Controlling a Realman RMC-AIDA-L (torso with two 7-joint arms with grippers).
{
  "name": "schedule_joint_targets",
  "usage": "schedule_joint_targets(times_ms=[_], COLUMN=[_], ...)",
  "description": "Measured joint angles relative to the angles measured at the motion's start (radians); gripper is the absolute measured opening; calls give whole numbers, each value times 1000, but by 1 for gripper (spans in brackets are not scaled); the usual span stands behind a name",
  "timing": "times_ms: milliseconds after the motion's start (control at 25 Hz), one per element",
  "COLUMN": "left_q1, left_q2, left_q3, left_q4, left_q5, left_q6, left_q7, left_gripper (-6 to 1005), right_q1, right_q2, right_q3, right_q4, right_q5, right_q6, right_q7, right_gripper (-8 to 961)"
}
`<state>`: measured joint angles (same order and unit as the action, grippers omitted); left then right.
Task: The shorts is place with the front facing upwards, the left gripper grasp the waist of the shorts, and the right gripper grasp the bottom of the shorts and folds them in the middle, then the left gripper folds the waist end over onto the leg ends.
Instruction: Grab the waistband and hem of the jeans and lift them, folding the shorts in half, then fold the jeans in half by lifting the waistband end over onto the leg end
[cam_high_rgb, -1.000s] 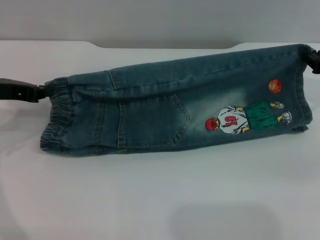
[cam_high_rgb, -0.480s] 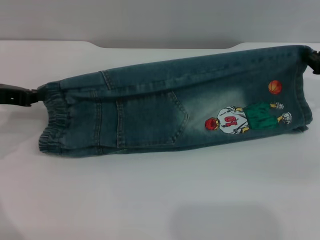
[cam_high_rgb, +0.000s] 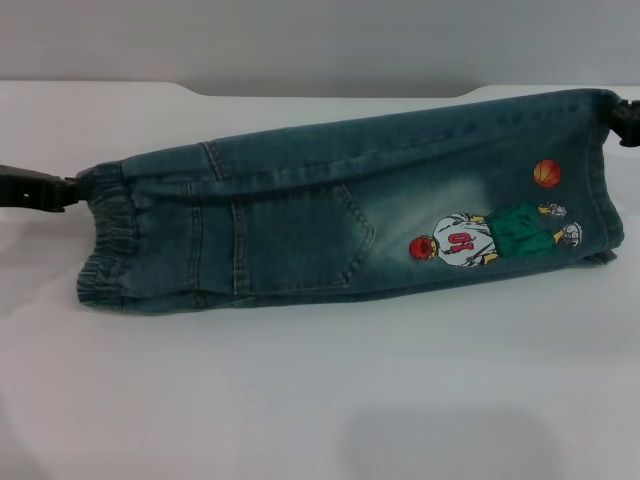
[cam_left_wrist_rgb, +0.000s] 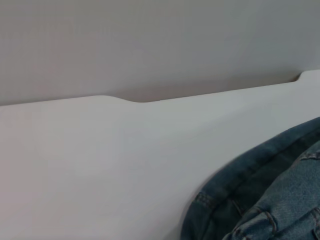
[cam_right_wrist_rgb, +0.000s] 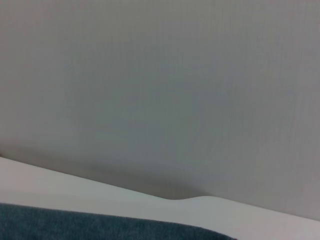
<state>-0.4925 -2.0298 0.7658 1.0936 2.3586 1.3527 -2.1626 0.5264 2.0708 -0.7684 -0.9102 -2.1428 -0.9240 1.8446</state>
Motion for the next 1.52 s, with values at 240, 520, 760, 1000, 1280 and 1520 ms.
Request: schedule_joint_targets(times_ms=[240, 520, 760, 1000, 1280, 1520], left_q1=[-7, -8, 1, 2, -18, -64], left_q2=[-4, -11, -14, -15, 14, 82], left_q3=[2, -4, -6, -6, 1, 2], left_q4=[-3, -10, -11, -11, -1, -22], left_q5=[19, 22, 22, 21, 26, 84], left_q6=[0, -23, -52, -54, 13, 147], left_q7=[-3, -7, -8, -8, -37, -103], left_gripper=[84, 149, 399, 588, 734, 844], right_q1=[0, 1, -2, -6, -59, -119], right_q2=[0, 1, 2, 4, 6, 6], right_q3=[-1, -11, -13, -19, -89, -199], right_q4=[1, 2, 2, -10, -65, -93], right_q5=[-8, -12, -9, 8, 212, 423], right_q6=[-3, 0, 1, 1, -10, -10], right_q7=[27, 36, 33, 23, -103, -266], right_gripper=[96, 145, 404, 534, 533, 533])
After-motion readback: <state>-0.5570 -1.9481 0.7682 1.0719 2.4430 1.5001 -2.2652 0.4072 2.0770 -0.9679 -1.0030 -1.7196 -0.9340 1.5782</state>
